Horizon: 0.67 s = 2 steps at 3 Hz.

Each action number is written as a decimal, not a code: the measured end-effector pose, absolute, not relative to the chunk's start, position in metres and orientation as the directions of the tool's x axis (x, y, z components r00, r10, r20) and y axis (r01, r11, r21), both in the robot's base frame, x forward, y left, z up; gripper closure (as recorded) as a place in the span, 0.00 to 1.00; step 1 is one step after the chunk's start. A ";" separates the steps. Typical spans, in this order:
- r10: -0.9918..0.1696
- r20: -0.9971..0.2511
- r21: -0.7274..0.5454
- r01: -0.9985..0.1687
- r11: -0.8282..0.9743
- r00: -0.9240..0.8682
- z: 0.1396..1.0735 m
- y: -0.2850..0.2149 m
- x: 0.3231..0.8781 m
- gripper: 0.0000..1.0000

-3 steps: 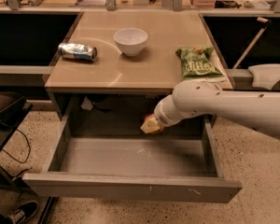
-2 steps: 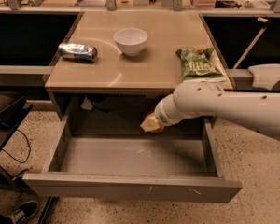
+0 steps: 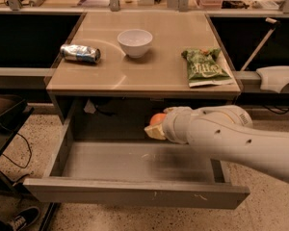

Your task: Place orange into top drawer

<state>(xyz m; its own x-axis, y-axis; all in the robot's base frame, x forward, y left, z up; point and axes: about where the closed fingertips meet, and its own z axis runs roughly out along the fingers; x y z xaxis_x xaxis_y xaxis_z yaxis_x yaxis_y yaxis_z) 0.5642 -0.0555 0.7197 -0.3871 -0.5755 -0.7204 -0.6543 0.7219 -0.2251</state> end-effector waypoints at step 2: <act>-0.627 -0.663 -0.168 -0.734 0.658 -0.409 0.678 -0.013 0.581 1.00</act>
Offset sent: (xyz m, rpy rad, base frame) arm 0.0563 0.0223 -0.0686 -0.1440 0.3724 0.2080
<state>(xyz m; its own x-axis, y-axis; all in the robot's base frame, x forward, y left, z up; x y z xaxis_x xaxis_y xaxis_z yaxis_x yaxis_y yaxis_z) 0.5812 -0.0134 0.6776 -0.4093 -0.6268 -0.6631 -0.7343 0.6576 -0.1684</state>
